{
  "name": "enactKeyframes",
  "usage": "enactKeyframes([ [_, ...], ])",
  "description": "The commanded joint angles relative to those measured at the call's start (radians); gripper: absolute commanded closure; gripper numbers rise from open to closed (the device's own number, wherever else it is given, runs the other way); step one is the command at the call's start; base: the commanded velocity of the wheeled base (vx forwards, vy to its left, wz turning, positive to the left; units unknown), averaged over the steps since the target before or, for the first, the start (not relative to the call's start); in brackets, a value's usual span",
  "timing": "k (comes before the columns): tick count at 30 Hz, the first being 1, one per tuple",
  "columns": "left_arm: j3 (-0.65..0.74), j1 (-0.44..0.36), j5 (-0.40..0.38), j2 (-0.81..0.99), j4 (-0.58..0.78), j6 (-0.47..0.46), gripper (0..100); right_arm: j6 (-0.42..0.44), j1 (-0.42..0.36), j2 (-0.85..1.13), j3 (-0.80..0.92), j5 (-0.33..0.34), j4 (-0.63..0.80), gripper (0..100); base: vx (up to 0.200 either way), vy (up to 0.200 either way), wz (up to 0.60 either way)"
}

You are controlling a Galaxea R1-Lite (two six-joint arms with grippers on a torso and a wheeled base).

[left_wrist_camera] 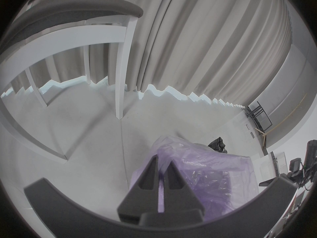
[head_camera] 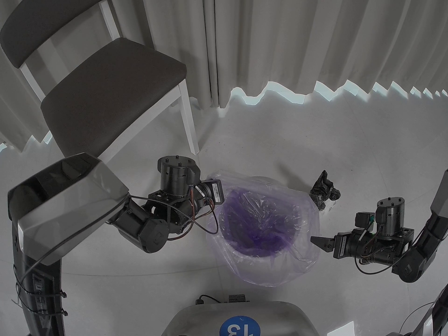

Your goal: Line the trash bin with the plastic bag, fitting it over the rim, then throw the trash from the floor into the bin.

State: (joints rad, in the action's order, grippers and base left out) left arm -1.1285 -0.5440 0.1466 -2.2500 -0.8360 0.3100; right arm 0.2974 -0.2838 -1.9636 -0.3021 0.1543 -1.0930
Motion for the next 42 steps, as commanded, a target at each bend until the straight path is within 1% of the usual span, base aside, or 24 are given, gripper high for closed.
enactKeyframes([
  [1, -0.024, -0.014, 0.002, -0.036, 0.000, 0.026, 100, 0.000, 0.002, 0.005, 0.000, 0.001, -0.002, 0, 0.000, 0.000, 0.00],
  [5, -0.020, -0.040, 0.002, -0.034, 0.005, 0.029, 100, 0.000, 0.003, 0.003, 0.000, 0.001, -0.002, 0, 0.000, 0.000, 0.00],
  [11, -0.019, -0.048, 0.005, -0.062, -0.005, 0.029, 100, 0.000, 0.002, 0.000, 0.000, 0.001, -0.002, 0, 0.000, 0.000, 0.00],
  [18, -0.005, 0.001, 0.013, -0.049, -0.023, 0.024, 100, 0.000, 0.002, -0.006, 0.000, 0.001, -0.001, 0, 0.000, 0.000, 0.00],
  [23, 0.000, 0.015, 0.013, -0.045, -0.020, 0.015, 100, 0.000, 0.002, -0.008, 0.000, 0.001, -0.002, 0, 0.000, 0.000, 0.00],
  [27, -0.013, 0.015, 0.014, -0.074, -0.018, 0.012, 100, 0.000, 0.002, -0.008, 0.000, 0.001, -0.001, 0, 0.000, 0.000, 0.00],
  [30, -0.030, 0.018, 0.013, -0.100, -0.023, -0.022, 100, 0.000, 0.002, -0.009, 0.000, 0.002, -0.002, 0, 0.000, 0.000, 0.00],
  [34, -0.042, 0.033, 0.013, -0.109, -0.015, -0.045, 100, 0.000, 0.002, -0.008, 0.000, 0.002, -0.002, 0, 0.000, 0.000, 0.00],
  [38, -0.057, 0.056, 0.008, -0.092, -0.009, -0.078, 100, 0.000, 0.002, -0.009, 0.000, 0.002, -0.001, 0, 0.000, 0.000, 0.00],
  [42, -0.060, 0.069, 0.004, -0.071, 0.009, -0.092, 100, -0.001, 0.002, -0.009, 0.000, 0.002, -0.002, 0, 0.000, 0.000, 0.00],
])
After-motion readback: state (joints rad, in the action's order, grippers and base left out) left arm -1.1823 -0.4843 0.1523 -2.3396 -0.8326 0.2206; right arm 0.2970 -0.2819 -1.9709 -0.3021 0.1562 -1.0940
